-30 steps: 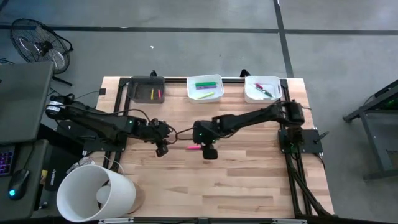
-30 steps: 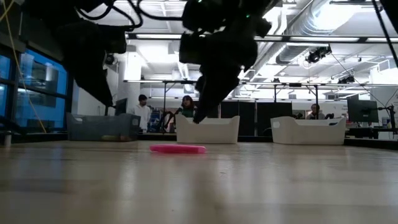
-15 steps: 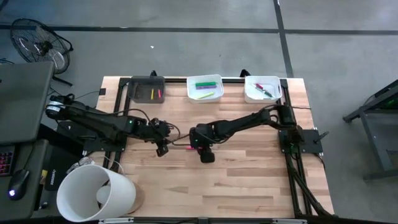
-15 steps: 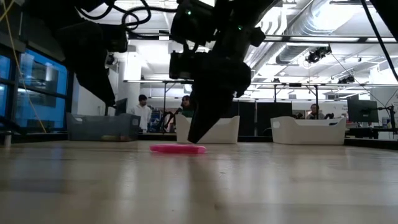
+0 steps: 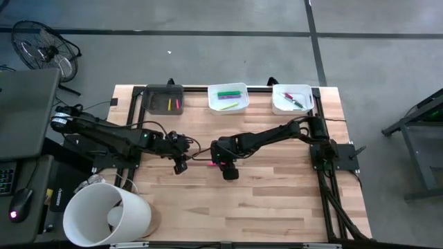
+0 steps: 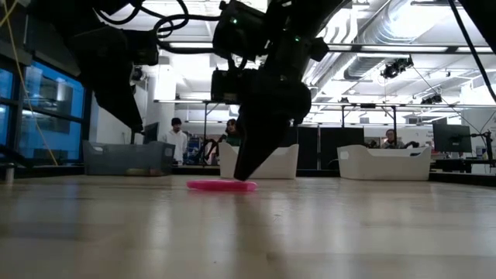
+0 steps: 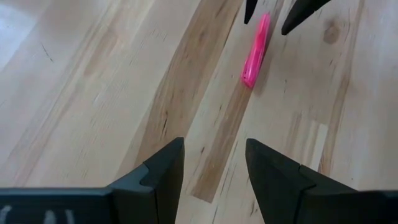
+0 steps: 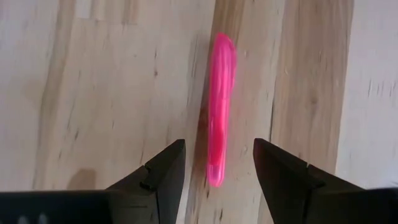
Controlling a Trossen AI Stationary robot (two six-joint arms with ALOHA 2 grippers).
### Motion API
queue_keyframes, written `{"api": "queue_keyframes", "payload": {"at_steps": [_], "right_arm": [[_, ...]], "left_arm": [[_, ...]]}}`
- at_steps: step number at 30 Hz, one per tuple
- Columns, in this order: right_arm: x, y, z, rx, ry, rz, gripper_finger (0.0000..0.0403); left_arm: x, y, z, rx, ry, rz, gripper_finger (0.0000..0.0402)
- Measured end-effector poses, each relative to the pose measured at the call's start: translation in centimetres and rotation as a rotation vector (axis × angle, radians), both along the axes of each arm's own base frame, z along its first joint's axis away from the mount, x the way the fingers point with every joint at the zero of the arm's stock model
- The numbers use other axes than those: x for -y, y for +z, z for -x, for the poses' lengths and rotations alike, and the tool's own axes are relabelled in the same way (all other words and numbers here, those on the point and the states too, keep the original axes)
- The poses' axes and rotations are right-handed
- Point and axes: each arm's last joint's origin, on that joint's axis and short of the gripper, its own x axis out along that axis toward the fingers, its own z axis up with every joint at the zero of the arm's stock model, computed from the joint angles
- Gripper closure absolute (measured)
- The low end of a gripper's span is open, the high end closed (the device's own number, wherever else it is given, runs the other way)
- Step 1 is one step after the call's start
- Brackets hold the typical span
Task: Pick & Place Markers
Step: Put the pink pen into the black bin
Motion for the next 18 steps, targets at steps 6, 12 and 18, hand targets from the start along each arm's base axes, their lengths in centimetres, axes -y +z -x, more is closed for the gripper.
{"api": "queue_keyframes", "payload": {"at_steps": [6,12,18], "right_arm": [[0.0,-0.9,-0.1,-0.019,0.003,-0.016,0.0231],[-0.1,-2.2,-0.4,-0.038,-0.027,-0.033,0.0239],[-0.1,-2.3,-0.5,-0.036,-0.047,-0.031,0.0264]], "left_arm": [[0.0,0.0,0.0,-0.002,-0.002,-0.001,0.0232],[0.0,0.0,0.1,-0.009,-0.002,-0.002,0.0232],[0.0,0.0,0.1,-0.011,-0.003,0.000,0.0232]]}}
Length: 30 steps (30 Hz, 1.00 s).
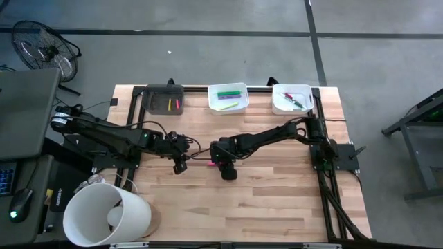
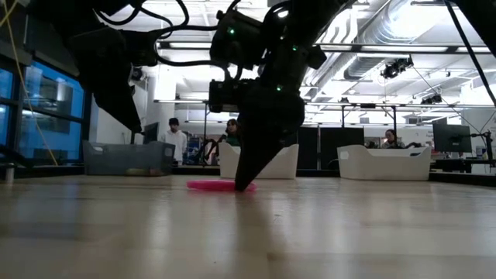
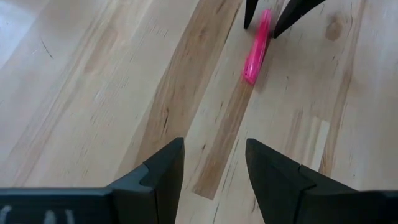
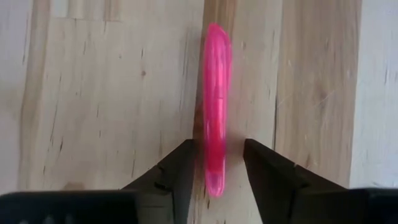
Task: Pick & Place Markers
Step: Put the pink pen into the black bin
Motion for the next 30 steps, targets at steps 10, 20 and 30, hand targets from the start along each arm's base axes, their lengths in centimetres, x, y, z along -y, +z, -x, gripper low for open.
{"api": "queue_keyframes", "payload": {"at_steps": [10,20,30], "right_arm": [[0.1,-0.1,0.0,0.001,-0.003,0.003,0.0345],[0.0,0.3,0.1,-0.001,0.001,-0.004,0.0384],[0.3,2.8,1.3,-0.024,-0.012,0.019,0.0383]], "left_arm": [[0.0,0.0,0.1,-0.007,0.000,-0.001,0.0232],[0.0,0.0,0.1,-0.007,0.001,-0.001,0.0232],[0.0,0.0,0.0,-0.002,0.009,0.001,0.0232]]}}
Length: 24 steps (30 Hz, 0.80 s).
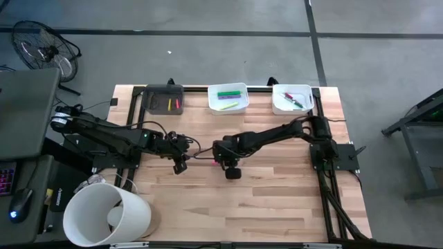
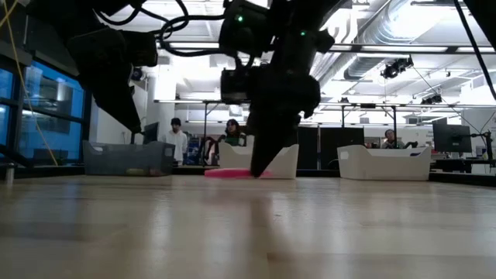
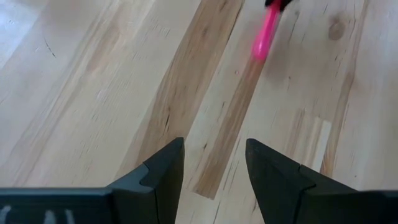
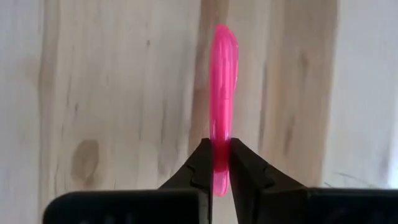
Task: Pick & Place Markers
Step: Put the pink pen into the black bin
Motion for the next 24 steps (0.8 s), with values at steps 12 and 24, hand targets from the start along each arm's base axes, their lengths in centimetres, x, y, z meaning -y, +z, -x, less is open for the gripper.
{"api": "queue_keyframes", "payload": {"at_steps": [12,24], "right_arm": [[1.1,4.3,1.9,0.002,-0.039,0.036,0.0381],[3.1,12.3,4.2,0.267,-0.122,0.034,0.0376]], "left_arm": [[0.1,0.5,-0.6,0.077,0.002,0.003,0.0232],[0.1,1.8,-1.8,0.262,0.002,-0.042,0.0232]]}}
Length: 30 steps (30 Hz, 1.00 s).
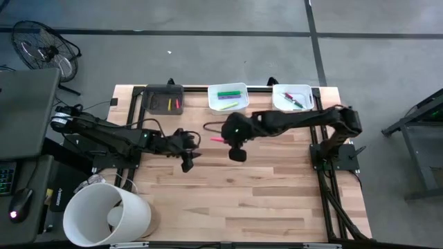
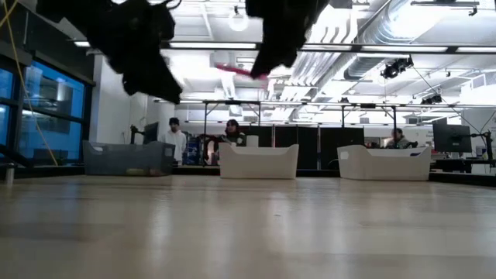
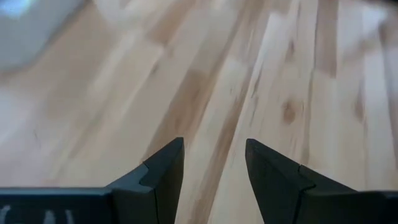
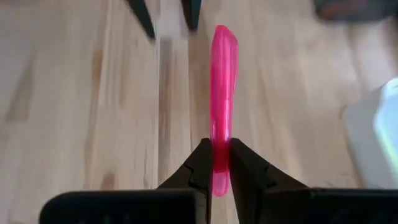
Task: Pick & Place Markers
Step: Put the pink pen into the black bin
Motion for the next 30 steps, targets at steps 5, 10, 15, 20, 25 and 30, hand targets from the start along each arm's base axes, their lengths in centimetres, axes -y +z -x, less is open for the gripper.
{"api": "queue_keyframes", "payload": {"at_steps": [5,10,15,20,25,30], "right_arm": [[0.7,3.4,1.5,0.131,-0.021,0.006,0.0378],[1.0,6.5,2.9,0.264,-0.033,0.012,0.0374],[1.0,8.6,3.7,0.384,-0.037,0.024,0.0376],[1.0,9.5,3.6,0.463,-0.034,0.026,0.0373],[0.9,10.0,3.3,0.520,-0.024,0.020,0.0373],[0.9,10.5,3.1,0.580,-0.003,0.010,0.0375]], "left_arm": [[-0.1,1.2,-0.8,0.142,0.048,-0.064,0.0232],[-0.3,3.1,-1.4,0.331,0.101,-0.144,0.0232],[-0.4,5.6,-1.8,0.560,0.134,-0.234,0.0232],[-0.5,7.4,-1.7,0.726,0.193,-0.267,0.0232],[-0.5,8.5,-1.5,0.837,0.212,-0.262,0.0232],[-0.5,9.4,-1.3,0.932,0.211,-0.244,0.0232]]}}
